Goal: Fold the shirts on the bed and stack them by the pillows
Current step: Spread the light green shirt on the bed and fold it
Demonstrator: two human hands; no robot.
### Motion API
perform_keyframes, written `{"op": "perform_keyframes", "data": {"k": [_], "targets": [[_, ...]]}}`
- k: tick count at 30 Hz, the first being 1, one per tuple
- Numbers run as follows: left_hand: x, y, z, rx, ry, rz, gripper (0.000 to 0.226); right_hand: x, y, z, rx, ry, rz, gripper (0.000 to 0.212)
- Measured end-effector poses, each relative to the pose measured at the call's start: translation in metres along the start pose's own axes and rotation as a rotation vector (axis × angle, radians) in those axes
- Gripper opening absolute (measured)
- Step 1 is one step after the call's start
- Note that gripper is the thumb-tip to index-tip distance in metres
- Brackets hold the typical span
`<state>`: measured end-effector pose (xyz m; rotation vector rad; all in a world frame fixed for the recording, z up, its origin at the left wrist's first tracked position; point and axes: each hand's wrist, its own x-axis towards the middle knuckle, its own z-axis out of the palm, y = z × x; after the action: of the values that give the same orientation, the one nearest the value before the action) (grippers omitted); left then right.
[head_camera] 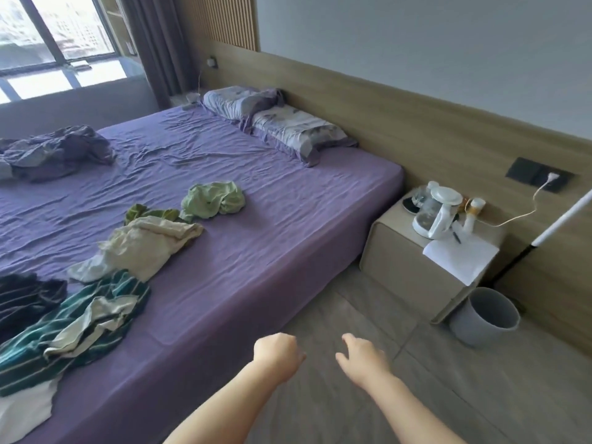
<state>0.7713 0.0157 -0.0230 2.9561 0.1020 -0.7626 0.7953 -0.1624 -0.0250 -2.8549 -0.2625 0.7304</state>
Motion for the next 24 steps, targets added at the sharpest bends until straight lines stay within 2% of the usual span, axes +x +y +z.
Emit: {"op": "perform_keyframes", "data": {"k": [5,9,12,24], "targets": [[0.044,0.001,-0.023,0.028,-0.029,0.051,0.033,0.038,0.004,-0.011,0.023,-0.024,0.01,0.036],[0.08,0.004,-0.031,0.045,-0.065,0.025,0.022,0.076,0.013,-0.024,0.015,-0.072,0.014,0.035],[0.11,0.012,-0.04,0.001,-0.061,-0.004,0.023,0.112,0.02,-0.041,-0.008,-0.092,-0.012,0.03],[0.211,0.057,-0.093,-0.203,-0.041,-0.26,0.032,0.266,0.057,-0.127,-0.241,-0.202,-0.258,0.029]]}}
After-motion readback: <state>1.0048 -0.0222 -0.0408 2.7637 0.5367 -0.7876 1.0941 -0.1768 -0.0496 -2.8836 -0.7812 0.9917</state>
